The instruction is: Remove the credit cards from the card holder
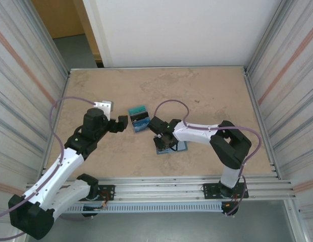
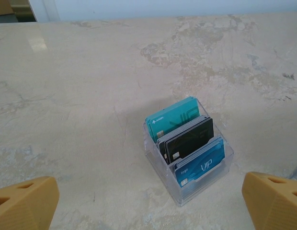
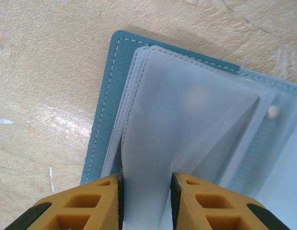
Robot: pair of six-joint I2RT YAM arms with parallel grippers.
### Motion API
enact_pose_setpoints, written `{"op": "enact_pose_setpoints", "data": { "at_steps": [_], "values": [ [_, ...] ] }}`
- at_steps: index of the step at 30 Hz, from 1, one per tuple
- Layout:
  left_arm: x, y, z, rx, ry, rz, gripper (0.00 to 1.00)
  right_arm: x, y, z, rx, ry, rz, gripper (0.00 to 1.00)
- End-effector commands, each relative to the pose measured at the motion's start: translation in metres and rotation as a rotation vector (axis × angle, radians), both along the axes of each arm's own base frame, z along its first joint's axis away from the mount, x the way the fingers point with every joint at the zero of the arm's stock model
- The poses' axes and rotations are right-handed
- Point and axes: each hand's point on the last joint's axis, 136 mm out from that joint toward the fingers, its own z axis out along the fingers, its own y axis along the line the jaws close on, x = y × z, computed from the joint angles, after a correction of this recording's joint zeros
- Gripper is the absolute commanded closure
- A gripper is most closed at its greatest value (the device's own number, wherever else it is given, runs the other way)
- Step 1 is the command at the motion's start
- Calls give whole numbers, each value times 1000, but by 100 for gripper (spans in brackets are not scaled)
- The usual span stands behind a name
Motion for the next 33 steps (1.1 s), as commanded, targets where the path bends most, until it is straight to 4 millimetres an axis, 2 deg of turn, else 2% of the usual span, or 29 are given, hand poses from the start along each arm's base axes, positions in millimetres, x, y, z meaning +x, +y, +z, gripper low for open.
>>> {"op": "enact_pose_setpoints", "data": {
  "at_steps": [1,8,17,23,33],
  "values": [
    [-1,-4,15,-1,-27,-28,1,1,-5,14,14,-17,-7,69],
    [-3,-6,23,-9,-49,-37,1,8,-23,28,-37,-78,-42,65],
    [-4,-7,28,19,-70,-31,1,11,-49,33,-54,-94,-102,64],
    [-4,-14,28,106,-92,-34,1,12,-69,36,-53,-99,-150,63],
    [-3,-36,16,180,-79,-65,1,9,-97,23,-51,-64,-233,63]
  ]
}}
